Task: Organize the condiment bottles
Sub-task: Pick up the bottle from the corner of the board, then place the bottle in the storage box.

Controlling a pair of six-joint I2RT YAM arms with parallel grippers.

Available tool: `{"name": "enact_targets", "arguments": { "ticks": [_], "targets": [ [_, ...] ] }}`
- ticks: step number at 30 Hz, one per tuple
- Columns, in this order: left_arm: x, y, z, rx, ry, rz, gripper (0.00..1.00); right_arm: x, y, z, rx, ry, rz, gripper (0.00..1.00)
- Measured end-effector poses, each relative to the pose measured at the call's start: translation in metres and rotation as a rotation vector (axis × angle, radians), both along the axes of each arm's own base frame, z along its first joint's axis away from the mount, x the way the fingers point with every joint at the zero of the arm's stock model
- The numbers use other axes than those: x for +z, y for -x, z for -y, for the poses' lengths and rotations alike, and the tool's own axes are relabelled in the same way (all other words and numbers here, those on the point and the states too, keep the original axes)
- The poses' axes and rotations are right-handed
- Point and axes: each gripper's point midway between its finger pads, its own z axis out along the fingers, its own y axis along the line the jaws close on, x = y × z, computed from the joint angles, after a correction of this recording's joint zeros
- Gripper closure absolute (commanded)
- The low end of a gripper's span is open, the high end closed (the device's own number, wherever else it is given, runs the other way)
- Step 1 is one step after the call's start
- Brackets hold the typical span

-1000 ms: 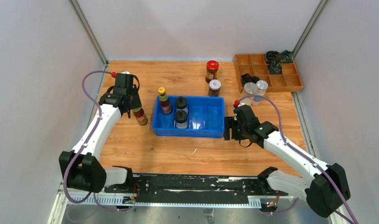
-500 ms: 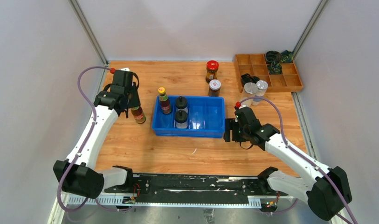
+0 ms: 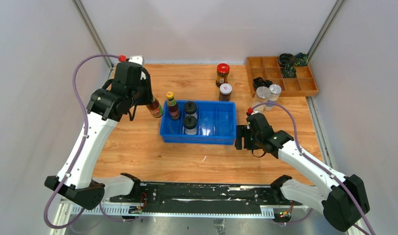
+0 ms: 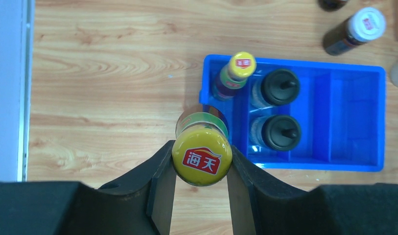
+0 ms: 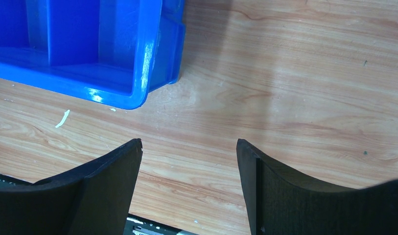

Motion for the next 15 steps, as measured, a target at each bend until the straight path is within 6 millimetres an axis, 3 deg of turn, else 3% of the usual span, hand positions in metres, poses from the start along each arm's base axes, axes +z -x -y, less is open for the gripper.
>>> {"name": "enact_targets", "arguments": {
  "ticks": [5,15],
  "targets": [
    [0.014,0.009,0.023,-0.072,0.011,0.018,0.66,0.001,-0.001,-0.002,0.0,-0.011,0.002,0.24],
    [-0.022,0.007,0.06,-0.138,-0.054,-0.097,0.66,-0.005,0.002,-0.002,0.0,-0.014,-0.011,0.24]
  ]
}}
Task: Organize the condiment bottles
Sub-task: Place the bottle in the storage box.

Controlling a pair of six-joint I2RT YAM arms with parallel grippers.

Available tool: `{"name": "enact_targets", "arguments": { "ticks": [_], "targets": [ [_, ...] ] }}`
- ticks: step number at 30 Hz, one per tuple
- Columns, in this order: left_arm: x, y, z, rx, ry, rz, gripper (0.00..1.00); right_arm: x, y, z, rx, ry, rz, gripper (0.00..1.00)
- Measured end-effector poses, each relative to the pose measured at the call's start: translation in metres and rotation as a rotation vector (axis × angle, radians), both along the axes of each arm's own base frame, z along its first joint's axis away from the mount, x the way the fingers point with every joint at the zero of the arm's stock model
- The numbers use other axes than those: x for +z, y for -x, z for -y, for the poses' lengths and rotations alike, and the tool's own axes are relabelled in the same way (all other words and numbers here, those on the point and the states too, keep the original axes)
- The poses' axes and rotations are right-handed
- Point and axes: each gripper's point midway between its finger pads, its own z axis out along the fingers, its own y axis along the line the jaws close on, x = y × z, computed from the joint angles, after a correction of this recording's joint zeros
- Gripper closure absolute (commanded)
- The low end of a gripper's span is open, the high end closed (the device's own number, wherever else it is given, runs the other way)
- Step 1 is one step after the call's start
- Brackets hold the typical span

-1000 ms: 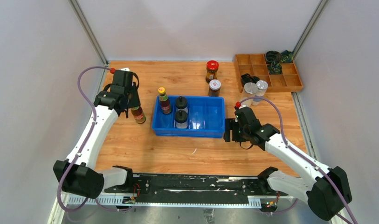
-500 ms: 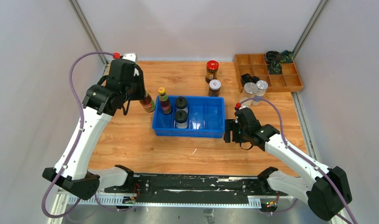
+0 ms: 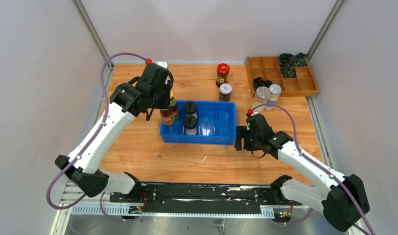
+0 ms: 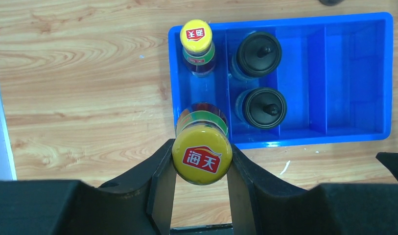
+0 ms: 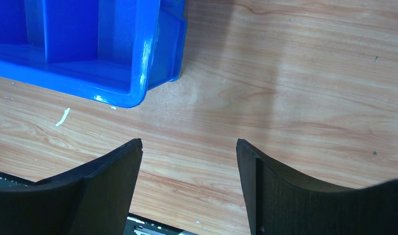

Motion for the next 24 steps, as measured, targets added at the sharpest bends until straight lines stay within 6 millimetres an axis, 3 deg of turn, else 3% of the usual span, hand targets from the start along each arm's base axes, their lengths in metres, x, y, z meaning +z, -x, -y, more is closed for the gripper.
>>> {"name": "enact_targets", "arguments": {
  "ticks": [11,16,24],
  "targets": [
    [-0.014,-0.007,0.007,0.012,-0.007,-0.011,0.67,-0.004,0.004,0.002,0.001,0.001,-0.005,0.24],
    [-0.033,-0.009,0.011,0.013,-0.006,-0.029,0.67,-0.004,0.004,0.002,0.001,0.0,-0.004,0.24],
    [-0.047,-0.014,0.015,0.01,-0.002,-0.031,0.68,-0.005,0.006,0.003,0.002,-0.003,0.0,0.24]
  ]
}}
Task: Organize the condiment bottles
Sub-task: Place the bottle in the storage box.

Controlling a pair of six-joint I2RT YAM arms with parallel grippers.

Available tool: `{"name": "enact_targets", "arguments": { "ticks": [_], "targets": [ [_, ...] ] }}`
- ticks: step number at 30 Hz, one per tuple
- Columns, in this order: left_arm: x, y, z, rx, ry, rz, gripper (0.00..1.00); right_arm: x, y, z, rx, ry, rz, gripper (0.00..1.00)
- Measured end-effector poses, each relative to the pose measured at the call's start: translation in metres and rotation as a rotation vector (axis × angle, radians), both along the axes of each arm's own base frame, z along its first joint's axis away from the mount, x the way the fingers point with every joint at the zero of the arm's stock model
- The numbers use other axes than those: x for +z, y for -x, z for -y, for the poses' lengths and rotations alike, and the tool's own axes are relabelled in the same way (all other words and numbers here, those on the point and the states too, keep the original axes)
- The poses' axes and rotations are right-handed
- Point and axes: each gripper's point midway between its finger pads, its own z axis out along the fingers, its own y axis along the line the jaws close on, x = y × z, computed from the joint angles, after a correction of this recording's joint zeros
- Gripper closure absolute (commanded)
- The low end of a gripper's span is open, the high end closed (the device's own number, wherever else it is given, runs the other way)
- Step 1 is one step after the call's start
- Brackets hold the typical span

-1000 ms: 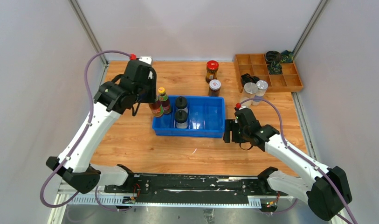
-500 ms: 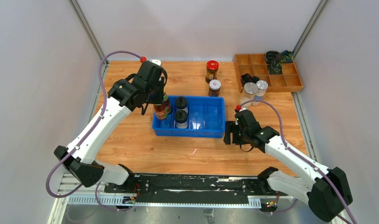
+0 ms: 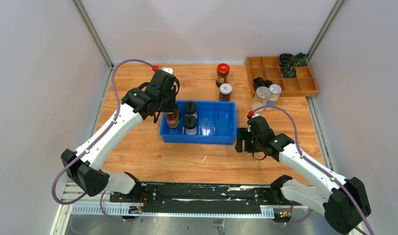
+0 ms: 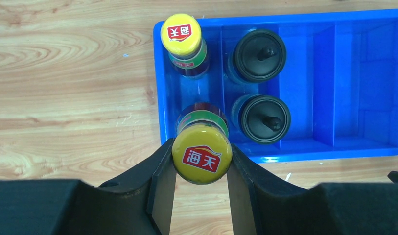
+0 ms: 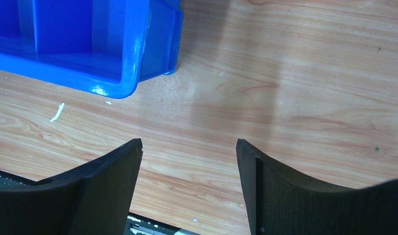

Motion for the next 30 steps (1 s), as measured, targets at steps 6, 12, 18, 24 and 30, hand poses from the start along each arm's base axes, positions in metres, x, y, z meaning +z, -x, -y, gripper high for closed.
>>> {"name": "enact_targets", "arguments": {
  "ticks": [6,12,18,24,30],
  "targets": [
    [-0.007,-0.003,0.003,0.003,0.01,0.004,0.68,-0.001,0.002,0.001,0.0,0.0,0.001,0.24],
    [-0.007,-0.006,0.005,0.005,0.019,0.013,0.69,0.0,0.002,0.001,0.0,-0.003,0.006,0.24],
    [-0.015,-0.005,0.003,0.013,0.006,0.004,0.7,0.0,0.002,0.001,0.0,-0.003,0.005,0.24],
    [-0.02,-0.004,0.001,0.02,-0.004,-0.002,0.71,0.0,0.002,0.001,0.0,-0.002,0.004,0.24],
    [-0.028,-0.003,-0.002,0.025,-0.018,-0.012,0.71,-0.002,0.002,0.001,0.001,0.002,-0.003,0.24]
  ]
}}
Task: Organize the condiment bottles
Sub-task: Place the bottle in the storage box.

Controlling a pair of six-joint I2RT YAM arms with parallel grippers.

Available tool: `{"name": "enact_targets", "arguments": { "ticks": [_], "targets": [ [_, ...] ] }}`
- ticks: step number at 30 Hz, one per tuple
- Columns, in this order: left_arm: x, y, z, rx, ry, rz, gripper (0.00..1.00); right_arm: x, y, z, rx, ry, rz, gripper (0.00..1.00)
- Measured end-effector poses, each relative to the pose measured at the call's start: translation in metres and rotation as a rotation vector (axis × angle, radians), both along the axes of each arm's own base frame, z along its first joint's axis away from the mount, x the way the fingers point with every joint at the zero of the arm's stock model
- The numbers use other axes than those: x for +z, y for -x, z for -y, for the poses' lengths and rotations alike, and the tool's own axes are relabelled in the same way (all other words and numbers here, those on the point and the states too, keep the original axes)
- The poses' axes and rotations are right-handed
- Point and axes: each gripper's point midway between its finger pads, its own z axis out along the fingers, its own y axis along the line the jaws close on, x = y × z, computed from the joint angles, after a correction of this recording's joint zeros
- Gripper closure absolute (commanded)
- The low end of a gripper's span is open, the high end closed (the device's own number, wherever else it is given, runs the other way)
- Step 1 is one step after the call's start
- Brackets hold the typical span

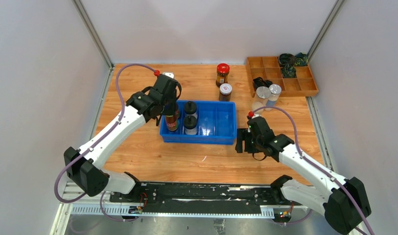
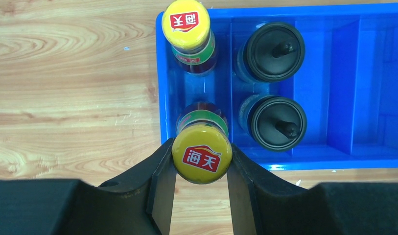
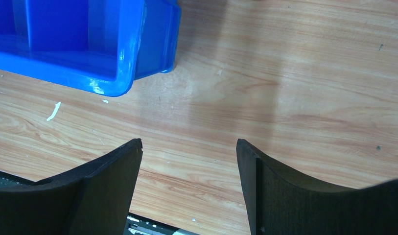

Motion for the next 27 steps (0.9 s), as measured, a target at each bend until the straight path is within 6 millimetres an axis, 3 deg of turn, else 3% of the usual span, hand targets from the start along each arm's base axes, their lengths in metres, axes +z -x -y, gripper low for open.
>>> {"name": "enact_targets", "arguments": {
  "ticks": [27],
  "targets": [
    [-0.031,-0.003,0.0,0.019,-0.006,-0.006,0.73,-0.009,0.006,0.004,0.0,0.006,-0.012,0.24]
  ]
}}
